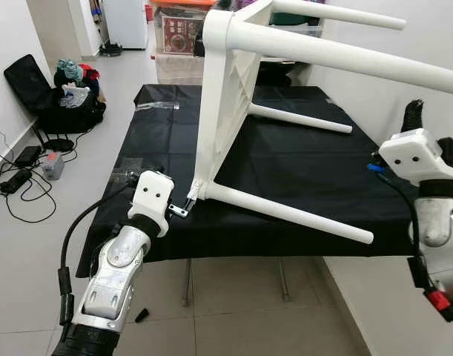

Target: Building children table

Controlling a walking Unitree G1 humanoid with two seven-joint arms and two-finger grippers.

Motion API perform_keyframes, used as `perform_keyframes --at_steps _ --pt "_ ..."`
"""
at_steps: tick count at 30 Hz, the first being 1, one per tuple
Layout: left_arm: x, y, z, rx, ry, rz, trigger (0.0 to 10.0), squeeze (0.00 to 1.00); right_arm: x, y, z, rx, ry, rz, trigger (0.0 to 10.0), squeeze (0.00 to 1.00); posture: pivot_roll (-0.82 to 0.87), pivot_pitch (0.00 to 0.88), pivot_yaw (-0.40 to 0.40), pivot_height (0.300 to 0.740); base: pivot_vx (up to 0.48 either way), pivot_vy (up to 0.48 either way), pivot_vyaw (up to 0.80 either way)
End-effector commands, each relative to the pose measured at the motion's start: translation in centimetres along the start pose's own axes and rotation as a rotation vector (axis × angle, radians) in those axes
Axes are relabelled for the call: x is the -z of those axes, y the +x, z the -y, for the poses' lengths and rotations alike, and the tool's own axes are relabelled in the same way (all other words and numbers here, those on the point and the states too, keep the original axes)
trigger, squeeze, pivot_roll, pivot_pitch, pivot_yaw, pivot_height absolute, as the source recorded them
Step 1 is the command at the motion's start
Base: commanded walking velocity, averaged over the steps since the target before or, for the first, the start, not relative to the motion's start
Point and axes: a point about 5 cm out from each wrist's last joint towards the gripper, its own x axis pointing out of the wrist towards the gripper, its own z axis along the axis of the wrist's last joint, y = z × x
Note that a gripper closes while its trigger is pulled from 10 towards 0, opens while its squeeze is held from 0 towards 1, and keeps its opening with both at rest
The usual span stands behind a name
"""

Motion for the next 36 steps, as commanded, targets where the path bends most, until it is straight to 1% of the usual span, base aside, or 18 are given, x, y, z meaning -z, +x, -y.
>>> perform_keyframes --at_steps 1,2,4,5,10,11,13,14,15,16,18,19,20,21,22,24,33,36 --pt "0.2 0.0 -0.3 -0.021 0.012 -0.006 10.0 0.0 0.5 -1.2 -1.5 -0.081 0.109 -0.073 10.0 0.0 0.03 0.0 -0.09 0.74 0.0 0.0 0.0" --pt "0.3 0.0 -0.4 -0.026 0.014 -0.007 10.0 0.0 0.6 -1.7 -2.3 -0.118 0.158 -0.107 10.0 0.0 0.03 0.0 -0.09 0.74 0.0 0.0 0.0" --pt "0.3 0.0 -0.4 -0.026 0.014 -0.007 10.0 0.0 0.6 -1.7 -2.3 -0.118 0.158 -0.107 10.0 0.0 0.03 0.0 -0.09 0.74 0.0 0.0 0.0" --pt "0.3 0.0 -0.6 -0.035 0.018 -0.009 10.0 0.0 0.7 -3.0 -4.0 -0.19 0.238 -0.178 10.0 0.0 0.03 0.0 -0.088 0.74 0.0 0.0 0.0" --pt "0.3 0.1 -0.7 -0.042 0.022 -0.011 10.0 0.0 0.8 -4.4 -5.7 -0.263 0.322 -0.266 10.0 0.0 0.03 0.0 -0.086 0.74 0.0 0.0 0.0" --pt "0.3 0.1 -0.9 -0.046 0.024 -0.012 10.0 0.0 0.6 -5.7 -7.2 -0.367 0.42 -0.334 10.0 0.0 0.03 0.0 -0.081 0.74 0.0 0.0 0.0" --pt "0.3 0.1 -0.9 -0.046 0.024 -0.012 10.0 0.0 0.6 -5.7 -7.2 -0.367 0.42 -0.334 10.0 0.0 0.03 0.0 -0.081 0.74 0.0 0.0 0.0" --pt "0.4 0.2 -0.9 -0.049 0.025 -0.014 10.0 0.0 0.3 -7.0 -8.6 -0.493 0.474 -0.381 10.0 0.0 0.03 0.0 -0.079 0.74 0.0 0.0 0.0" --pt "0.4 0.2 -0.9 -0.049 0.025 -0.014 10.0 0.0 0.3 -7.0 -8.6 -0.493 0.474 -0.381 10.0 0.0 0.03 0.0 -0.079 0.74 0.0 0.0 0.0" --pt "0.4 0.2 -1.0 -0.051 0.026 -0.015 10.0 0.0 0.3 -8.7 -10.0 -0.629 0.563 -0.479 10.0 0.0 0.03 0.0 -0.08 0.74 0.0 0.0 0.0" --pt "0.4 0.2 -1.0 -0.051 0.026 -0.015 10.0 0.0 0.3 -8.7 -10.0 -0.629 0.563 -0.479 10.0 0.0 0.03 0.0 -0.08 0.74 0.0 0.0 0.0" --pt "0.4 0.2 -1.0 -0.053 0.027 -0.016 10.0 0.0 0.4 -9.8 -10.7 -0.694 0.595 -0.54 10.0 0.0 0.03 0.0 -0.083 0.74 0.0 0.0 0.0" --pt "0.5 0.1 -1.0 -0.061 0.029 -0.022 10.0 0.0 1.8 -11.1 -11.5 -0.739 0.696 -0.74 10.0 0.0 0.03 0.0 -0.081 0.74 0.0 0.0 0.0" --pt "0.5 0.1 -1.0 -0.061 0.029 -0.022 10.0 0.0 1.8 -11.1 -11.5 -0.739 0.696 -0.74 10.0 0.0 0.03 0.0 -0.081 0.74 0.0 0.0 0.0" --pt "0.6 0.1 -1.1 -0.066 0.03 -0.027 10.0 0.0 2.6 -11.6 -11.7 -0.753 0.739 -0.838 10.0 0.0 0.03 0.0 -0.084 0.74 0.0 0.0 0.0" --pt "0.7 0.0 -1.1 -0.067 0.032 -0.03 10.0 0.0 3.2 -12.7 -12.2 -0.818 0.738 -0.92 10.0 0.0 0.03 0.0 -0.085 0.74 0.0 0.0 0.0" --pt "0.7 0.1 -1.1 -0.076 0.033 -0.038 10.0 0.0 4.1 -13.4 -12.8 -0.807 0.775 -1.047 10.0 0.0 0.04 0.0 -0.087 0.74 0.0 0.0 0.0" --pt "0.7 0.1 -1.1 -0.079 0.026 -0.041 10.0 0.0 5.4 -13.8 -13.5 -0.726 0.843 -1.192 10.0 0.0 0.04 0.0 -0.084 0.74 0.0 0.0 0.0"
